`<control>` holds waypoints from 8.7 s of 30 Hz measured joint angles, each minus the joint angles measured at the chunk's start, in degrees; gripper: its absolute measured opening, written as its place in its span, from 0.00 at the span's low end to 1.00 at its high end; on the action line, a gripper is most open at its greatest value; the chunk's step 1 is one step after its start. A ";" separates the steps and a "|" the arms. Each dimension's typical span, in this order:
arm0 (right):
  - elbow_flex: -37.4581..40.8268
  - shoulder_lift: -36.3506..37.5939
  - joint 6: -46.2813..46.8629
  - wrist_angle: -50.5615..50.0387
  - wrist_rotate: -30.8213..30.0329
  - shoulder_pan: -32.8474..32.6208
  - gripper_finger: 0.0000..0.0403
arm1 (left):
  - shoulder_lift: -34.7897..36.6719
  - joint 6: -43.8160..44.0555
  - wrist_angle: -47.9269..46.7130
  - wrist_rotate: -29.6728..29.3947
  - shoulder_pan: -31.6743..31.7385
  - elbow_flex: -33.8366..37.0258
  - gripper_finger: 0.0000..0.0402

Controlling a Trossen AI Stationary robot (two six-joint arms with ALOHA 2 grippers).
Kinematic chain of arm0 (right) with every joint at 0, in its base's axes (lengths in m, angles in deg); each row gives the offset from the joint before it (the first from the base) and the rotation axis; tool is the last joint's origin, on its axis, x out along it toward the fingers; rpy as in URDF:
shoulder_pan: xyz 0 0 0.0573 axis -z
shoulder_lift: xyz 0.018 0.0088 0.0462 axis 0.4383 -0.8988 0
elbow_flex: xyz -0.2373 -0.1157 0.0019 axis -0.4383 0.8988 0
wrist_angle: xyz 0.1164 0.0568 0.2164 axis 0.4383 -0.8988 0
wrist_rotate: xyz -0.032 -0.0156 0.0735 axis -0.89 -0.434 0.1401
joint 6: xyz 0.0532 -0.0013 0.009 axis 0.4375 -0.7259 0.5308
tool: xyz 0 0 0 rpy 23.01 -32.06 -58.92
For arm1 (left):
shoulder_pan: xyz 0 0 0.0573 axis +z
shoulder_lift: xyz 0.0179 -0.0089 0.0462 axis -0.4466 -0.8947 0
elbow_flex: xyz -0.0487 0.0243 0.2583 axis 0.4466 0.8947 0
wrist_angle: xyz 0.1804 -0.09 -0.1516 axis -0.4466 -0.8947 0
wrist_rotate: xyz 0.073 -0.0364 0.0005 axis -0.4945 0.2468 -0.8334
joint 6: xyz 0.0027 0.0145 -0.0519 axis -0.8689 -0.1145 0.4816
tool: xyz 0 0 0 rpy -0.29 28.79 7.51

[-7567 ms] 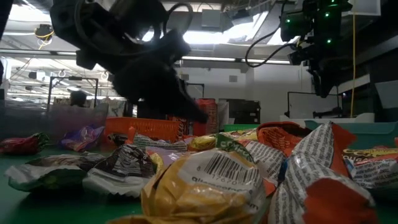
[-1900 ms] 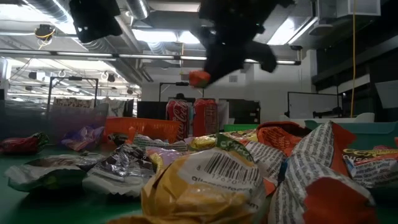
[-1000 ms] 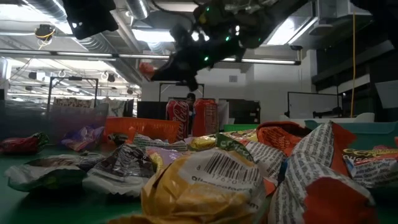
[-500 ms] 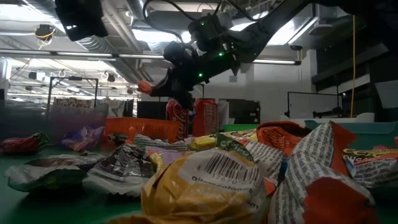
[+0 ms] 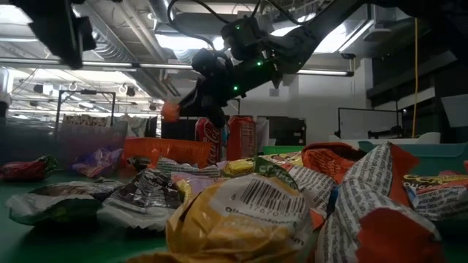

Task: Sort candy
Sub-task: Put the orange chocolate into the orange bin, then put the red candy into the black bin, then put the violet gummy into the white bin

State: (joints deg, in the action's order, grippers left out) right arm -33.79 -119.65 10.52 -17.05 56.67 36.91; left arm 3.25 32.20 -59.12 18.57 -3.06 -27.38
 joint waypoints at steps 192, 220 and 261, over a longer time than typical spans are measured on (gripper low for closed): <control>8.41 28.96 39.58 -64.02 -1.09 -9.42 0.38 | -25.67 -32.60 -1.30 -2.82 14.41 -3.30 0.00; 8.41 28.96 62.01 -55.80 15.62 -9.46 0.38 | -22.55 -26.63 41.47 -19.55 14.97 -3.43 0.00; 8.41 28.96 61.52 -48.51 15.44 -9.46 0.02 | -22.46 -27.13 51.90 -26.21 15.21 -3.45 0.01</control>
State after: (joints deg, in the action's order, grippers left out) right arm -25.37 -90.69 72.04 -65.56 72.11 27.45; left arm -19.21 5.07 -7.22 -7.63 12.16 -30.83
